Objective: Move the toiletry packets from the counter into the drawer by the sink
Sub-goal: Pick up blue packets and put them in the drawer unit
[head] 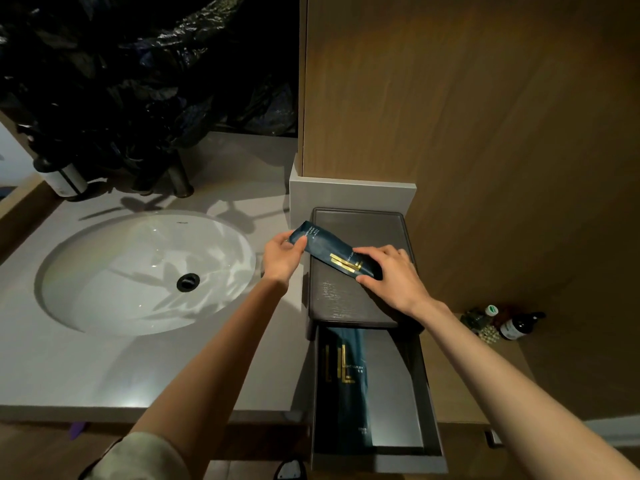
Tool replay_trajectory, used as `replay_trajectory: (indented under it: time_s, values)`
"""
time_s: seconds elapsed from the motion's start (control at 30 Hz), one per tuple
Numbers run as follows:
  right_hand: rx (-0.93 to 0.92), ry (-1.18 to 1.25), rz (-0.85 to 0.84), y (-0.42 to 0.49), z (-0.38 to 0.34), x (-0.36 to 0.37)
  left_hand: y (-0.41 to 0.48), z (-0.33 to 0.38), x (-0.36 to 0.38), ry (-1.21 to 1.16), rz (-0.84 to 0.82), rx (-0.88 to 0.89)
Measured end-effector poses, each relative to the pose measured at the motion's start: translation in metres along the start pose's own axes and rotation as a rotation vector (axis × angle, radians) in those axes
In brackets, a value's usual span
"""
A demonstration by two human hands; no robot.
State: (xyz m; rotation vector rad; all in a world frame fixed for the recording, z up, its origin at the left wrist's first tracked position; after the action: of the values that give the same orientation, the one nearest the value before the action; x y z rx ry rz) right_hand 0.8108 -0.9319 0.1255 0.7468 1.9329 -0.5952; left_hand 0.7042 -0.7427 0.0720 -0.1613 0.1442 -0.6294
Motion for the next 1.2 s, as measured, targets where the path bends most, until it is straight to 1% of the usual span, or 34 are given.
replay_trajectory:
  time_s: [0.13, 0.23, 0.4, 0.47, 0.53, 0.6, 0.77, 0.87, 0.93, 1.03, 1.1, 1.13, 1.2]
  values:
    - [-0.016, 0.208, 0.017, -0.005, -0.008, -0.011, -0.004, 0.026, 0.004, -0.238, -0.016, 0.026]
    - [-0.075, 0.263, 0.046, -0.019, -0.024, -0.024, -0.018, 0.054, 0.006, -0.375, -0.066, 0.063]
    - [-0.202, 0.303, 0.075, -0.065, -0.051, -0.046, -0.054, 0.094, -0.002, -0.325, -0.101, 0.153]
    - [-0.217, 0.453, 0.06, -0.085, -0.057, -0.053, -0.072, 0.102, -0.003, -0.284, -0.122, 0.182]
    - [-0.168, 0.664, 0.013, -0.102, -0.054, -0.053, -0.09, 0.103, -0.004, -0.257, -0.137, 0.2]
    - [-0.102, 0.743, 0.005, -0.118, -0.045, -0.051, -0.109, 0.099, -0.002, -0.228, -0.149, 0.207]
    - [0.034, 0.873, -0.093, -0.156, -0.022, -0.037, -0.15, 0.075, 0.007, -0.132, -0.209, 0.18]
    - [0.114, 0.887, -0.122, -0.177, -0.006, -0.027, -0.17, 0.058, 0.014, -0.032, -0.259, 0.183]
    - [0.188, 0.896, -0.157, -0.188, 0.006, -0.021, -0.181, 0.045, 0.018, 0.115, -0.282, 0.208]
    - [0.297, 0.925, -0.3, -0.204, 0.021, -0.004, -0.194, 0.034, 0.012, 0.473, -0.242, 0.378]
    - [0.346, 0.909, -0.353, -0.211, 0.031, 0.006, -0.203, 0.025, 0.005, 0.616, -0.203, 0.455]
    - [0.369, 0.906, -0.365, -0.213, 0.036, 0.01, -0.206, 0.017, 0.0, 0.638, -0.191, 0.44]
    - [0.43, 0.928, -0.369, -0.214, 0.044, 0.018, -0.209, -0.003, -0.006, 0.658, -0.186, 0.342]
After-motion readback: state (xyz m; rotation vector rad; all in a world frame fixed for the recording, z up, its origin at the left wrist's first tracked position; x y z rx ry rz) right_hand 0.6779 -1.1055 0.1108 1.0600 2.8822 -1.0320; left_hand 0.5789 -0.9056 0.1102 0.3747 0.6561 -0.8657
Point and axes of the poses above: each hand's wrist, its own y-axis towards the middle knuckle, its own x-axis out of the palm, z = x × y, the point moved 10 cm from there along y, towards the middle knuckle, and after that the axes turned 7 degrees about x, right-handed, at the moved point
